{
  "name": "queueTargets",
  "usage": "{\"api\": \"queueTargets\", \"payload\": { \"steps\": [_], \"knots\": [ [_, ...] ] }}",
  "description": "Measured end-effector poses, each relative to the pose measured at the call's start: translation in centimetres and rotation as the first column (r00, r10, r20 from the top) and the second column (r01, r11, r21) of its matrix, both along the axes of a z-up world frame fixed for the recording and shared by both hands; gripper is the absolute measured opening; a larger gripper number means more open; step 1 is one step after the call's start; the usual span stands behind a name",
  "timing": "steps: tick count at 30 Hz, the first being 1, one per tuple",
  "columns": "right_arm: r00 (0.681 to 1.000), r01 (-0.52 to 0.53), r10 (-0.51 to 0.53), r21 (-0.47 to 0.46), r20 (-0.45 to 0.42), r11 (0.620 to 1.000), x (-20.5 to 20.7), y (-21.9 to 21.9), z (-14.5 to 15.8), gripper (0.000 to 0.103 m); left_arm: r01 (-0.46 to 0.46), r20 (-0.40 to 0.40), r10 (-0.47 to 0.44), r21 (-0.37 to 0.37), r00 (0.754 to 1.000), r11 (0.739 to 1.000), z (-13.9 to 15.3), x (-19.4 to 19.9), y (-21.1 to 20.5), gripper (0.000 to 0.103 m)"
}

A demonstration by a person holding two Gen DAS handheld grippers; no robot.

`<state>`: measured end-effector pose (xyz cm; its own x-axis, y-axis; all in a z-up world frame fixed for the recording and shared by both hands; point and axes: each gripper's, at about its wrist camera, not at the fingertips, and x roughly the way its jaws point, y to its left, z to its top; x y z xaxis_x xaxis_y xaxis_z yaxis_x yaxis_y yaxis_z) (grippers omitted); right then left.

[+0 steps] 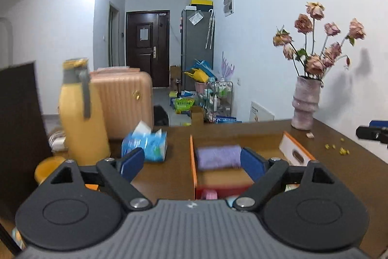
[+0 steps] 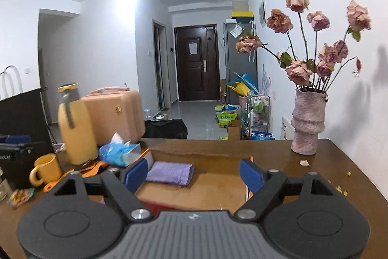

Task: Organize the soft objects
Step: 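Move the right gripper to the white triangular sponge and grasp it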

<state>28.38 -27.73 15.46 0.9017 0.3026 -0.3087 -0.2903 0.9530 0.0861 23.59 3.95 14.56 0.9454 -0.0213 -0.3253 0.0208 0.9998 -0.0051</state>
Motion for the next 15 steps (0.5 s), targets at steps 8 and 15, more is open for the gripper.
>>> {"api": "queueTargets", "payload": {
  "steps": [8,15],
  "knots": [
    [0.992,0.012,-0.010,-0.008,0.123,1.000,-13.5,0.6,-7.1,0.089,0.010,0.046,-0.008,-0.050,0.999,0.999,-6.8,-11.9,0.7,0.099],
    [0.993,0.022,-0.025,0.032,0.113,0.999,-21.1,3.6,-12.9,0.090,0.040,-0.041,-0.041,-0.016,0.998,0.999,-10.9,-16.5,-0.4,0.099]
  ]
}}
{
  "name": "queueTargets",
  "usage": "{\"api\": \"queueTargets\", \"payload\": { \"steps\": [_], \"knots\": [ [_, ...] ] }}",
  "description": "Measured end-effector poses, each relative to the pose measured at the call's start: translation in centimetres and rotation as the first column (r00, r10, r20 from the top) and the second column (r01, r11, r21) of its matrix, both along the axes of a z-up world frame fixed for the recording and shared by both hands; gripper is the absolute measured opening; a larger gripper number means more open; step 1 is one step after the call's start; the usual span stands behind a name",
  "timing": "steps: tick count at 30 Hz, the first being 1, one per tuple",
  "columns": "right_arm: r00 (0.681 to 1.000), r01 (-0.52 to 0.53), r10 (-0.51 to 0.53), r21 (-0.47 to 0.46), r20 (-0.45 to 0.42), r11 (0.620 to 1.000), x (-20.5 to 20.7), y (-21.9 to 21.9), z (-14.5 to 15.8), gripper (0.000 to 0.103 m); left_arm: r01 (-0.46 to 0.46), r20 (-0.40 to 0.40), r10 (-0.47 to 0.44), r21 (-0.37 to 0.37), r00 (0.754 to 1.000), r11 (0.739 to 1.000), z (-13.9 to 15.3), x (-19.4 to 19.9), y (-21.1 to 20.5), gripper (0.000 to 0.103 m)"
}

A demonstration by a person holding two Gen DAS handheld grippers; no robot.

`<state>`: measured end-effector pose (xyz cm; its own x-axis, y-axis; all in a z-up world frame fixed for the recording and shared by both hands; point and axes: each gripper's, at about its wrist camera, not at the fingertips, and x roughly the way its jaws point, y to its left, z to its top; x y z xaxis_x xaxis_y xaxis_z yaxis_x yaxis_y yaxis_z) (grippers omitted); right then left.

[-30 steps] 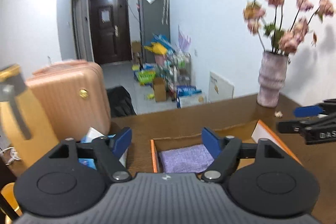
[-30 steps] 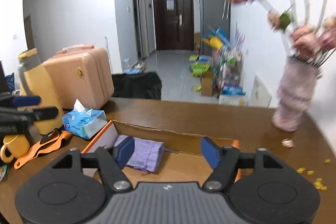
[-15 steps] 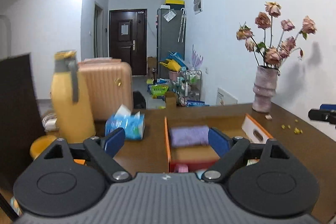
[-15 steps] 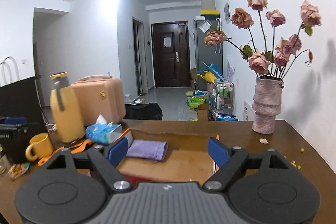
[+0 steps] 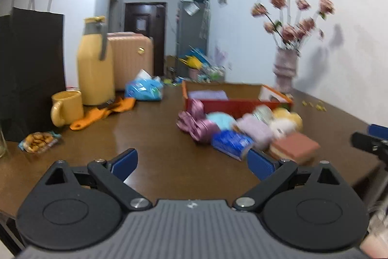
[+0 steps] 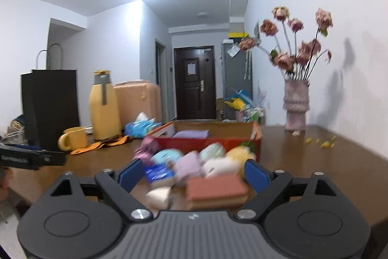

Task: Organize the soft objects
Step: 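Move the right gripper to the white triangular sponge and grasp it, then carry the white triangular sponge into the box and open the right gripper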

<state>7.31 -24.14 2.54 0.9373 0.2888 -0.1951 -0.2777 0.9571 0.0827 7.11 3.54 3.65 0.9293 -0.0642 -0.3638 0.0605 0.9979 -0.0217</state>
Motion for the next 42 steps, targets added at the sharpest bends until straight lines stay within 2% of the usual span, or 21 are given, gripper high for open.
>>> {"api": "queueTargets", "payload": {
  "steps": [3,6,11,13,18,22,24,25,26,27,31,35,40,42],
  "knots": [
    [0.998,-0.056,0.055,-0.025,-0.042,0.998,-0.2,1.4,-0.8,0.090,0.021,-0.001,-0.021,0.018,1.000,1.000,-0.3,0.0,-0.4,0.099],
    [0.999,-0.039,0.037,-0.054,-0.026,0.998,0.0,2.3,-0.7,0.090,0.026,-0.001,-0.026,-0.006,1.000,1.000,-0.5,0.3,-0.3,0.100],
    [0.998,-0.022,0.021,-0.007,-0.052,1.000,1.0,1.9,-1.3,0.090,0.028,-0.044,-0.028,-0.006,0.999,1.000,-1.8,1.8,-0.5,0.100],
    [0.996,-0.047,0.047,0.006,-0.074,0.999,2.0,2.2,-2.2,0.088,0.022,-0.056,-0.022,0.001,0.998,1.000,-2.4,2.9,-0.6,0.100],
    [0.980,-0.144,0.132,-0.073,-0.149,0.987,6.8,5.7,-4.6,0.071,0.014,-0.077,-0.013,0.010,0.997,1.000,-3.9,5.9,-0.6,0.099],
    [0.969,-0.163,0.129,-0.149,-0.212,0.975,11.1,8.2,-5.8,0.057,0.026,-0.066,-0.025,0.012,0.997,1.000,-4.2,7.9,-0.8,0.096],
    [0.955,-0.169,0.124,-0.152,-0.268,0.974,13.0,8.9,-6.4,0.050,0.034,-0.058,-0.033,0.015,0.998,0.999,-4.1,9.0,-1.0,0.088],
    [0.949,-0.174,0.125,-0.149,-0.289,0.973,13.7,9.1,-6.7,0.038,0.040,-0.062,-0.039,0.020,0.997,0.999,-3.9,9.8,-1.2,0.087],
    [0.945,-0.176,0.126,-0.143,-0.302,0.974,14.2,9.1,-6.9,0.030,0.044,-0.065,-0.042,0.022,0.997,0.999,-3.8,10.5,-1.4,0.081],
    [0.944,-0.181,0.136,-0.127,-0.301,0.975,14.3,9.0,-6.8,0.030,0.050,-0.067,-0.048,0.026,0.997,0.998,-3.7,11.2,-1.6,0.073],
    [0.954,-0.190,0.172,-0.051,-0.244,0.981,13.7,6.9,-5.0,0.029,0.137,-0.073,-0.135,0.020,0.988,0.990,-2.8,15.3,-3.7,0.064],
    [0.975,-0.135,0.129,-0.025,-0.179,0.990,13.7,3.8,-2.8,0.030,0.175,-0.126,-0.171,0.018,0.977,0.984,-2.6,20.9,-6.4,0.051],
    [0.980,-0.072,0.069,-0.007,-0.185,0.997,15.1,1.0,-2.5,0.030,0.164,-0.200,-0.160,0.005,0.967,0.986,-3.8,25.3,-7.6,0.031],
    [0.977,-0.067,0.068,0.009,-0.200,0.998,15.9,0.5,-2.9,0.030,0.173,-0.235,-0.174,-0.027,0.956,0.985,-4.5,25.9,-7.2,0.017]
  ]
}}
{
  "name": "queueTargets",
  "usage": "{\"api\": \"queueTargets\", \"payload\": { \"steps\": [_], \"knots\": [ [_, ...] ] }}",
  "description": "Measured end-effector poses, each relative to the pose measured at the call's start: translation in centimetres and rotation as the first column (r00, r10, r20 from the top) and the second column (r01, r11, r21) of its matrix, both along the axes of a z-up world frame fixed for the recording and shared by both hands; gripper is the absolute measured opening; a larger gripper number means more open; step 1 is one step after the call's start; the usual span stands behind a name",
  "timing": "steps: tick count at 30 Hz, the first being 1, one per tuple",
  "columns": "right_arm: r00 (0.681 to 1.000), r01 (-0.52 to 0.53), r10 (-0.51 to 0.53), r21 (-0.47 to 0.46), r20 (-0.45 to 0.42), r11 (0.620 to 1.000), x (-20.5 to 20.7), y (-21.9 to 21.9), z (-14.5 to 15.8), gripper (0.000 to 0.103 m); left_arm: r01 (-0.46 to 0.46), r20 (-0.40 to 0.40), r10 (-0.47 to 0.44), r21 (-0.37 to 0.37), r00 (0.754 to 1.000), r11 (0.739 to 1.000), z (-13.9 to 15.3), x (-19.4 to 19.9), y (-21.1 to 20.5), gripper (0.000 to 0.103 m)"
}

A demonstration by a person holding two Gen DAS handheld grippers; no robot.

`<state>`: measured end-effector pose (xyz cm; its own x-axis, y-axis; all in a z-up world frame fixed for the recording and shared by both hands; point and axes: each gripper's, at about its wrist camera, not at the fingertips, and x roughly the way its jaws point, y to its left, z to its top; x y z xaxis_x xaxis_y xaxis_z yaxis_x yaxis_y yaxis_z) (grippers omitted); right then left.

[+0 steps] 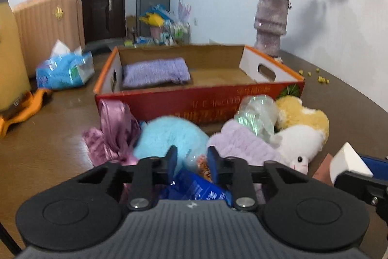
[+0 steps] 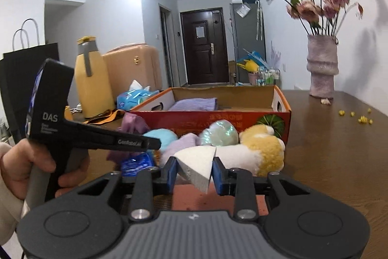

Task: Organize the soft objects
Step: 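Carry the white triangular sponge into the box and open the right gripper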

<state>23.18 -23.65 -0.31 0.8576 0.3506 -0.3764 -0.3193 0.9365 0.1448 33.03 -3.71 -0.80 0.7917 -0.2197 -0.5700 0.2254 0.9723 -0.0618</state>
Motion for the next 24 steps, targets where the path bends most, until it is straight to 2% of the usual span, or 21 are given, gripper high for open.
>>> {"api": "queueTargets", "payload": {
  "steps": [2,3,4,9,14,19,24],
  "knots": [
    [1.000,-0.004,0.004,0.001,-0.010,1.000,0.6,0.0,-0.4,0.030,0.002,0.002,-0.002,-0.031,1.000,1.000,-0.2,-0.2,0.6,0.010],
    [1.000,-0.009,0.009,0.001,-0.014,1.000,0.9,0.2,-0.6,0.030,0.004,0.020,-0.003,-0.046,1.000,0.999,-0.1,-0.5,0.9,0.003],
    [1.000,-0.017,0.017,0.001,-0.017,1.000,1.1,0.4,-0.7,0.030,0.011,0.044,-0.008,-0.058,0.999,0.998,0.2,-0.9,1.1,0.001],
    [1.000,-0.023,0.023,0.003,0.017,1.000,0.1,1.1,0.2,0.030,0.001,0.149,0.013,-0.090,0.989,0.996,3.2,-3.5,2.0,0.001],
    [0.997,-0.006,0.005,0.006,0.074,1.000,-3.1,1.1,1.8,0.030,-0.024,0.237,0.053,-0.126,0.970,0.992,6.3,-8.5,3.8,0.001],
    [0.996,0.000,-0.001,0.019,0.089,1.000,-6.5,1.4,2.0,0.030,-0.038,0.269,0.070,-0.122,0.961,0.992,7.3,-13.3,5.0,0.001],
    [0.995,-0.005,0.004,0.018,0.099,1.000,-9.0,2.0,1.7,0.030,-0.051,0.283,0.086,-0.130,0.955,0.990,7.6,-16.3,6.0,0.001]
  ]
}}
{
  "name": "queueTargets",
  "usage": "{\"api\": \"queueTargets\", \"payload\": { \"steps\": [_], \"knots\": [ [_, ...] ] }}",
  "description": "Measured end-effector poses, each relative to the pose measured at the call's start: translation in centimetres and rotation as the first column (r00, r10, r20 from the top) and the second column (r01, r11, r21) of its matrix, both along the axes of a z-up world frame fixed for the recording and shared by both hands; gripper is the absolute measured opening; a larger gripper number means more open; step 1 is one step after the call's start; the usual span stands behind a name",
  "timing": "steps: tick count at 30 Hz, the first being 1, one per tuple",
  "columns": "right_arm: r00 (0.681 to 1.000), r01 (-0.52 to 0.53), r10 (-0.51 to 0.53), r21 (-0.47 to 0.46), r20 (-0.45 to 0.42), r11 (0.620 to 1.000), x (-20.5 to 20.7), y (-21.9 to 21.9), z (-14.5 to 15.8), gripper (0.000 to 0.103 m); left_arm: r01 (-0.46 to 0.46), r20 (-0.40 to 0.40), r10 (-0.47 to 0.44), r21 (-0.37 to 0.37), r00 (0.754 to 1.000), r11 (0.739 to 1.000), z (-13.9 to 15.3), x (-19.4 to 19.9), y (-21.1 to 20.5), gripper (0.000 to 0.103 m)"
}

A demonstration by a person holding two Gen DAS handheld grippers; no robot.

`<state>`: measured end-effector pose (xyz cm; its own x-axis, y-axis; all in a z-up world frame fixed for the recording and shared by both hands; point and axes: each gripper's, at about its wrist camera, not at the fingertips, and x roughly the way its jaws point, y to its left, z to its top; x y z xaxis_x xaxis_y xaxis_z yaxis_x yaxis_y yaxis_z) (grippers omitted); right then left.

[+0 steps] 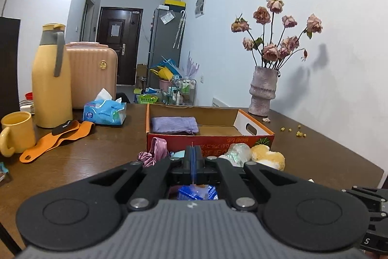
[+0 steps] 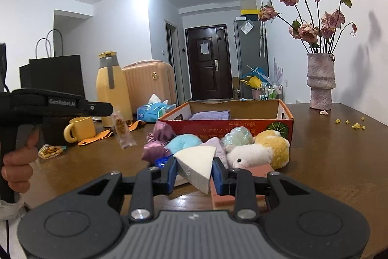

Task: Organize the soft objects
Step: 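Carry the white triangular sponge into the box and open the right gripper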

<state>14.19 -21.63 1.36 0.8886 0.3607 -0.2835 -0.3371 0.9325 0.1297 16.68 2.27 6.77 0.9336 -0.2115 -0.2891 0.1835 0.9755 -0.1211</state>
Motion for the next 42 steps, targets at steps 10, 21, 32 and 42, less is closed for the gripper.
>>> {"api": "queueTargets", "payload": {
  "steps": [10,21,32,42],
  "knots": [
    [1.000,-0.007,0.007,-0.009,0.012,1.000,-0.9,0.4,-0.1,0.030,0.033,0.037,-0.034,0.016,0.999,0.999,0.8,-0.6,-0.4,0.001],
    [0.999,-0.041,0.041,-0.027,0.019,0.999,10.9,-2.4,4.2,0.030,0.183,0.024,-0.184,0.045,0.983,0.982,5.7,12.6,-3.8,0.001],
    [0.969,-0.015,-0.042,-0.226,-0.245,0.974,39.2,-4.4,4.7,0.031,0.154,-0.261,-0.129,0.079,0.957,0.985,2.3,39.4,-10.6,0.001],
    [0.925,0.001,-0.151,-0.395,-0.350,0.919,50.3,-2.3,0.3,0.058,0.131,-0.371,-0.067,0.151,0.926,0.980,-3.5,46.5,-9.9,0.010]
  ]
}}
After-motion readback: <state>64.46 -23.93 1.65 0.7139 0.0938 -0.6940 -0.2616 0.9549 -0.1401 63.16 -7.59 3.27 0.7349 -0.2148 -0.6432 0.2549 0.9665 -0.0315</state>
